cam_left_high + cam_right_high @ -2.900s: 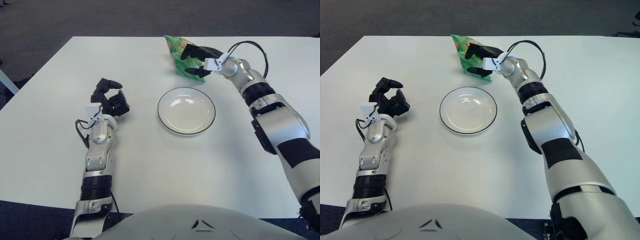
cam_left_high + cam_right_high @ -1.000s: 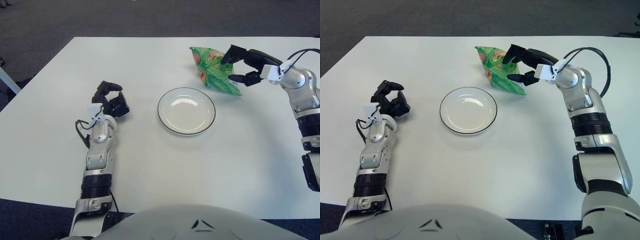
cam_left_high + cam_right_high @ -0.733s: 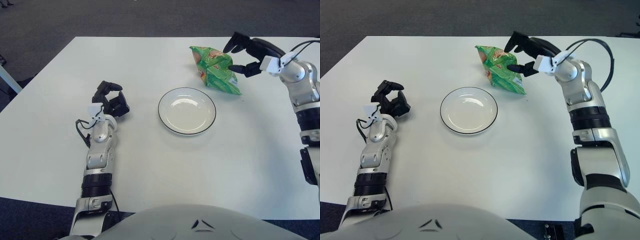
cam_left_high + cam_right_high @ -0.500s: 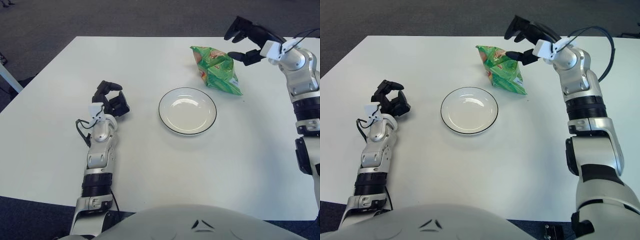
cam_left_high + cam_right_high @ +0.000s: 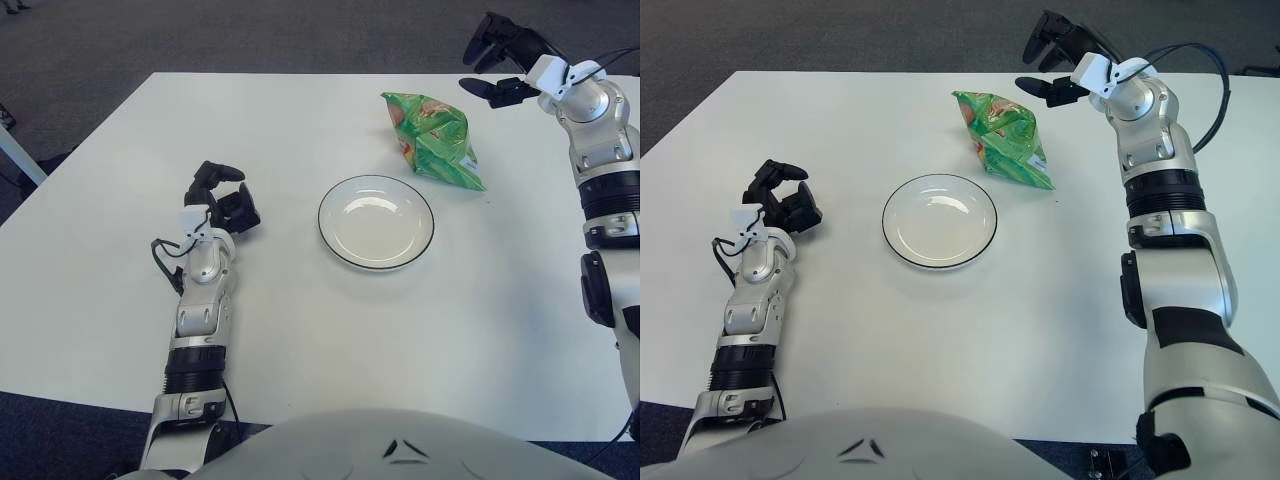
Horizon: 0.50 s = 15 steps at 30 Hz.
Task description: Put the snack into the plate.
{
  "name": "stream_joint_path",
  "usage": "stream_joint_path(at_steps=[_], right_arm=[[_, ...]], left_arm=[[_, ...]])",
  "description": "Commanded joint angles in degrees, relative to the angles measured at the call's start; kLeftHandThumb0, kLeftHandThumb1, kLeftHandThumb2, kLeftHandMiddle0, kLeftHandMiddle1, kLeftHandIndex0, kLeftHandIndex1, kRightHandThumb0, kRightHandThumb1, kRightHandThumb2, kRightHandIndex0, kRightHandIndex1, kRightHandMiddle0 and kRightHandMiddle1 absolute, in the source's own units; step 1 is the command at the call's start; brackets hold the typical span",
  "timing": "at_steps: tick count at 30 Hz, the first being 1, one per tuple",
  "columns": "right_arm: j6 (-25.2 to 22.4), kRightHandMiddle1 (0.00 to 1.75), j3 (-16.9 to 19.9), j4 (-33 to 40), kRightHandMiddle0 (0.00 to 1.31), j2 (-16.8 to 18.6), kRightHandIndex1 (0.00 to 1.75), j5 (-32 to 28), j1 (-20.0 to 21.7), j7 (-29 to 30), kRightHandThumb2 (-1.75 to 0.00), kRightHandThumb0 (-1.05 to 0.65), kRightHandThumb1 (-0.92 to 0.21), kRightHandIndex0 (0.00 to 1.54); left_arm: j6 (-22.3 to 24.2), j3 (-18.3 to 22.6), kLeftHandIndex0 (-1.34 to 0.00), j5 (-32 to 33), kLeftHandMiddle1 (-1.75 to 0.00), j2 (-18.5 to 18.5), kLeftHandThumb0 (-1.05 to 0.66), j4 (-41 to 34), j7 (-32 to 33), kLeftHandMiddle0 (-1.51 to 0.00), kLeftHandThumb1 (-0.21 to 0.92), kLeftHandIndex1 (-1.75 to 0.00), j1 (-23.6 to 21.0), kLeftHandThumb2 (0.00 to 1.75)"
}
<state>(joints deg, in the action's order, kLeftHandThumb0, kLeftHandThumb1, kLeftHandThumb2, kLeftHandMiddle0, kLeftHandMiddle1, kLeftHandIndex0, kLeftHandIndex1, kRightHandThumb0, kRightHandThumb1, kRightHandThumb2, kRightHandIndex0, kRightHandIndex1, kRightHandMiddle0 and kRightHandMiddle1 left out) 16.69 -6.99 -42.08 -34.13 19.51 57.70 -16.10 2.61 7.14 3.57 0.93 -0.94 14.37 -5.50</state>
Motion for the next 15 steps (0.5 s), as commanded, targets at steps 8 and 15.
stream_joint_path(at_steps=[8,15], right_arm=[[3.88,1.73,-4.70,-7.76,0.26,5.31,1.21,3.78,2.75,4.99,-0.65,-0.36,-0.81,0.30],[6.67,1.57,-8.52,-14.57,0.09,5.75,1.15,6.23,3.19,2.77,-0.61,-0.71,-0.85,0.22]], left_arm=[[-2.16,-0.59,-0.66,0.81,-1.75,-3.55,-0.50,4.50,-0.94,-1.37,0.26,-1.75,6.26,1.39],[-2.97,-0.50,-0.65,0.75,-1.75,-3.79,-0.50,4.83,-0.75,-1.37,0.28,-1.75,6.30,1.37]])
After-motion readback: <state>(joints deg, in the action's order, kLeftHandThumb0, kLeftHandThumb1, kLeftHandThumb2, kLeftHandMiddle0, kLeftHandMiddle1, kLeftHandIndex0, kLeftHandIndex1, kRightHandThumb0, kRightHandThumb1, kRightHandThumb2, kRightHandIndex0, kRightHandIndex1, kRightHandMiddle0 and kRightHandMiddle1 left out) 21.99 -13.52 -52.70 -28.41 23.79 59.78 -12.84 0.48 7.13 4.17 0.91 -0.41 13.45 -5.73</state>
